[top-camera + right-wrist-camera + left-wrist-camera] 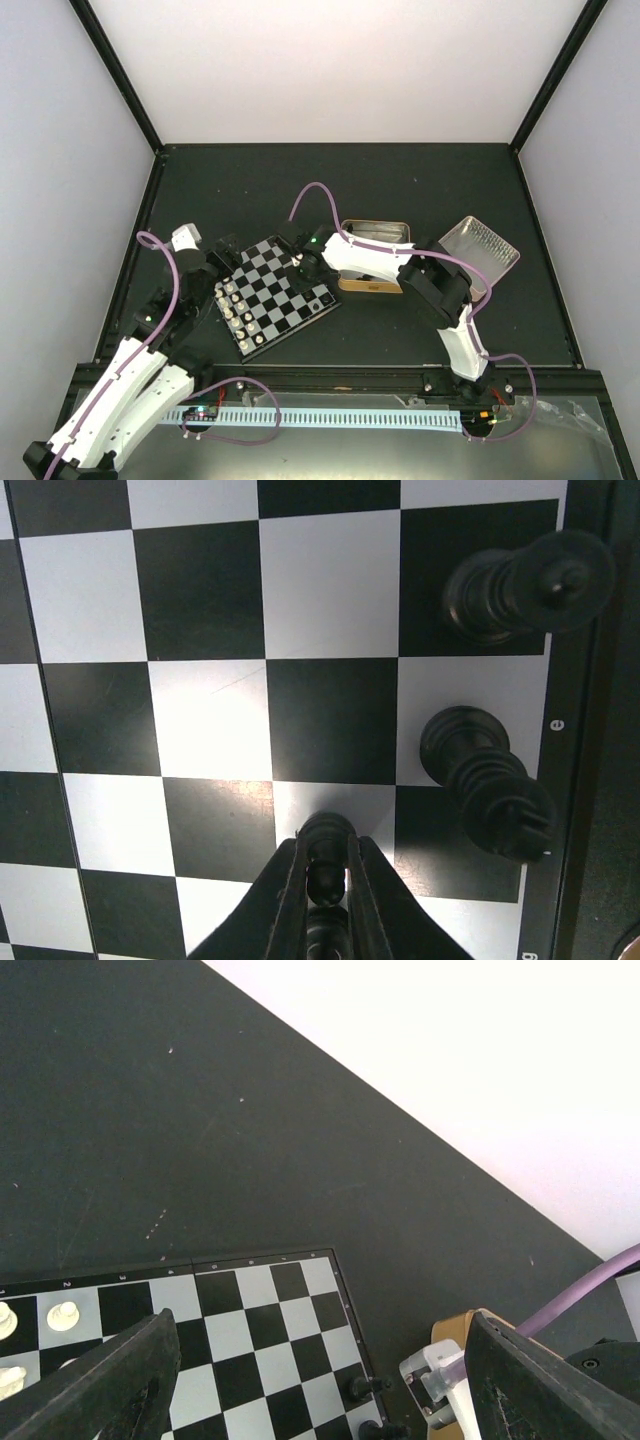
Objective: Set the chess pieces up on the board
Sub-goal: Place the chess piece on the chessboard, then pick up the chess piece from the storage box.
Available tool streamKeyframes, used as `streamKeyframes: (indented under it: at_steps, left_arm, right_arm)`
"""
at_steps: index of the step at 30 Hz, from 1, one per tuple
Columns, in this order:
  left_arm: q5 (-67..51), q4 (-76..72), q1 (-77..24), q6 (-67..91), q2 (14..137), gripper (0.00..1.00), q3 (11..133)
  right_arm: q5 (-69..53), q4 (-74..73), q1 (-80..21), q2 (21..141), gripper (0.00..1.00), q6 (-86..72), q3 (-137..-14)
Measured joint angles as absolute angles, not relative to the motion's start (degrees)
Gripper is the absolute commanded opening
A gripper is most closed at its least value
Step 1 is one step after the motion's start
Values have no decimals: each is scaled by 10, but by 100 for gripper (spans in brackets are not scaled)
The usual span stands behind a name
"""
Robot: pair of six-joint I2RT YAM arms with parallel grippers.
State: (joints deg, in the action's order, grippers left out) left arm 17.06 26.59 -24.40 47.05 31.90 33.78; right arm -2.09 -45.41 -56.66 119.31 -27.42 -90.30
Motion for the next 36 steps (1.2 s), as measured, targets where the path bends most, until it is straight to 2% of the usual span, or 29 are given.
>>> streamKeyframes:
  at_steps: [7,13,20,24,27,36]
  left_arm:
    - [166,266,-244,469,319,80,338]
    - [164,266,-244,465,319,83,338]
    - [156,265,-244,451,319,85,338]
    - [145,257,-244,435,319,85,337]
    - [133,248,-244,422,319,85,337]
    - [104,226,-244,406,332,85,335]
  right_arm:
    - [-23,-453,-567,1193,25,-274,-903]
    - [-23,-454,-567,1182,29,-276,-903]
    - [-5,-422,-558,1059,32,-298,-866]
    - [11,-391,-510,962,35,-316,-798]
    - [21,-384,-451,932,38,-319,-753]
    - [40,-402,-349,988,38,-273,-691]
